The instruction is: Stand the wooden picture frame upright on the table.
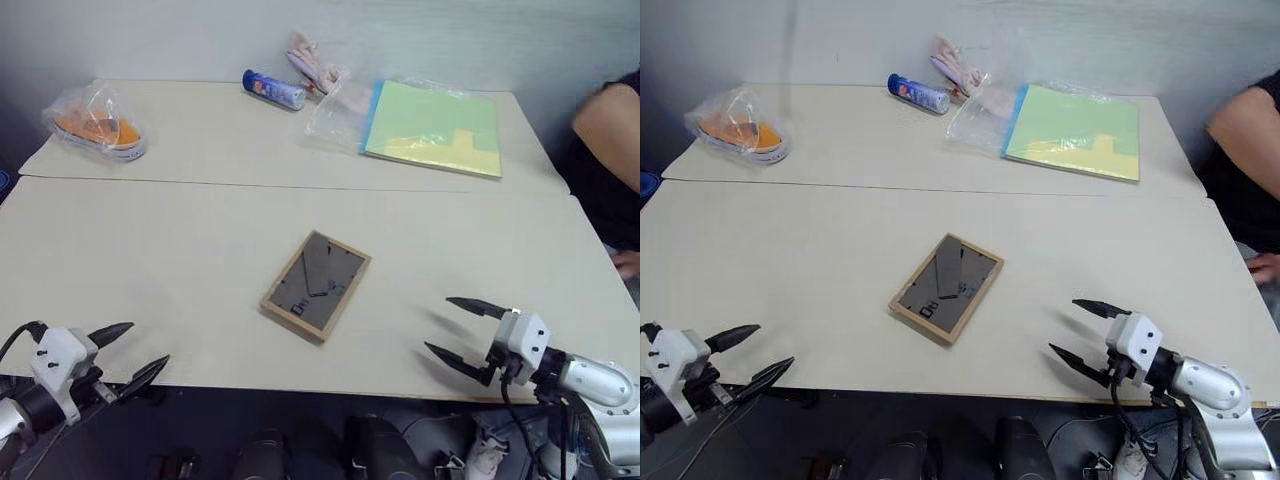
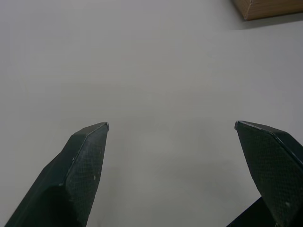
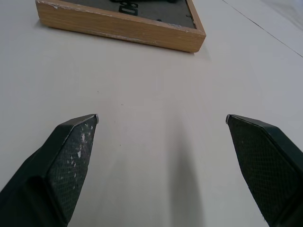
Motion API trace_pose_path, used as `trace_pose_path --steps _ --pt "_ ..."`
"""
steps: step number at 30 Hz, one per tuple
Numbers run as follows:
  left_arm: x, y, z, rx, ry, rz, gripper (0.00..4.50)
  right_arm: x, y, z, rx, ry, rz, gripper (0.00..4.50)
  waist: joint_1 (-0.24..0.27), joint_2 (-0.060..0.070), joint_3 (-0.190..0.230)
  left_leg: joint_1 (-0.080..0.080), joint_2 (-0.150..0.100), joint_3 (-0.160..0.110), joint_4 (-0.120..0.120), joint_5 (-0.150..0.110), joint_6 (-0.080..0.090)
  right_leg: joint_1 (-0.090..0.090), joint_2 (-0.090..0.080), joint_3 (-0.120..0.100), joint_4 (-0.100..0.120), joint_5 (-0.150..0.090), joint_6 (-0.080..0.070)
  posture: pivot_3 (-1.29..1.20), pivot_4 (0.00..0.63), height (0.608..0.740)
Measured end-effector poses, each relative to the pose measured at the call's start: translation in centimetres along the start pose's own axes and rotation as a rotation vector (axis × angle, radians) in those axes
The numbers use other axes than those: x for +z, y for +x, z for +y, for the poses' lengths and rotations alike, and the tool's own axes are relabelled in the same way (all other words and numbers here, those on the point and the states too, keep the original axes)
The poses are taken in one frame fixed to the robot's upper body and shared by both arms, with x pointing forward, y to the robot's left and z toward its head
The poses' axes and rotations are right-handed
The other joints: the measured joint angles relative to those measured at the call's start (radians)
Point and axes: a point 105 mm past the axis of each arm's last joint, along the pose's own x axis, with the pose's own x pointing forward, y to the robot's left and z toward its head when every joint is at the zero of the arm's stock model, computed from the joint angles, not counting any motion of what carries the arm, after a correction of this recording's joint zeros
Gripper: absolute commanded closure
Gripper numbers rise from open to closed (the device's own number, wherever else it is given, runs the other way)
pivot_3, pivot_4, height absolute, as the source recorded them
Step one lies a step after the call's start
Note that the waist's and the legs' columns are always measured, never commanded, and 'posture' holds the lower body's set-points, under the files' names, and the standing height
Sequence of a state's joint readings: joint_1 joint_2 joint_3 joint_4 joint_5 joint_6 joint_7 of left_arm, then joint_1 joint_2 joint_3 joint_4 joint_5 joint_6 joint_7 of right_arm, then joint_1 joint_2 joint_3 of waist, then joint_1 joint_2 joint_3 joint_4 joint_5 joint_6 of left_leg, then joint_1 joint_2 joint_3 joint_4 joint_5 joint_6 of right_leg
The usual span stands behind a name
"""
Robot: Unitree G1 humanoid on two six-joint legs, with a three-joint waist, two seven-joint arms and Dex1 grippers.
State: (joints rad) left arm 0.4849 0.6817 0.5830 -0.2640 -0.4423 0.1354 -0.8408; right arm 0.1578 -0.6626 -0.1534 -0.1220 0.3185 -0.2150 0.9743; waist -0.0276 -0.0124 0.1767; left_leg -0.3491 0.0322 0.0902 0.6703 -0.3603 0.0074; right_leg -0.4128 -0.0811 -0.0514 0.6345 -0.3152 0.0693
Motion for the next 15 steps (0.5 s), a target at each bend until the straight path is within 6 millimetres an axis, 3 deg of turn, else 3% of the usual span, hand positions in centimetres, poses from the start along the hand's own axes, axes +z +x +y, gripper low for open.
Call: trace_pose_path --steps 3,6,10,15 --pt "0.2 0.2 0.0 -0.004 -0.002 -0.006 0.00 0.4 0.4 -0.3 0.000 -0.015 -0.013 0.03 -0.002 0.000 0.000 0.001 0.000 0.000 0.000 0.000 0.000 0.000 0.000 0.000 0.000 0.000 0.000 0.00 0.150 0.740" --pt "1.9 1.8 -0.3 -0.047 -0.030 -0.057 0.19 0.8 1.4 0.1 0.042 -0.003 -0.026 0.62 0.002 0.000 0.000 0.001 0.000 0.000 0.000 0.001 -0.001 0.001 0.000 -0.001 0.001 0.000 0.000 0.00 0.150 0.740" --pt "5.4 6.1 -0.9 -0.132 0.048 -0.112 1.26 2.5 4.0 1.2 0.126 0.014 -0.057 1.99 0.009 0.000 -0.001 0.001 -0.001 -0.001 0.000 0.002 -0.001 0.001 0.000 -0.001 0.002 0.000 0.000 0.00 0.150 0.740" --pt "7.7 11.8 -1.5 -0.196 0.117 -0.126 2.94 3.1 7.2 1.8 0.151 -0.009 -0.050 3.76 0.003 0.000 -0.001 -0.002 -0.001 0.000 0.004 0.003 -0.002 -0.001 0.002 -0.002 0.003 0.001 0.001 0.00 0.150 0.740"
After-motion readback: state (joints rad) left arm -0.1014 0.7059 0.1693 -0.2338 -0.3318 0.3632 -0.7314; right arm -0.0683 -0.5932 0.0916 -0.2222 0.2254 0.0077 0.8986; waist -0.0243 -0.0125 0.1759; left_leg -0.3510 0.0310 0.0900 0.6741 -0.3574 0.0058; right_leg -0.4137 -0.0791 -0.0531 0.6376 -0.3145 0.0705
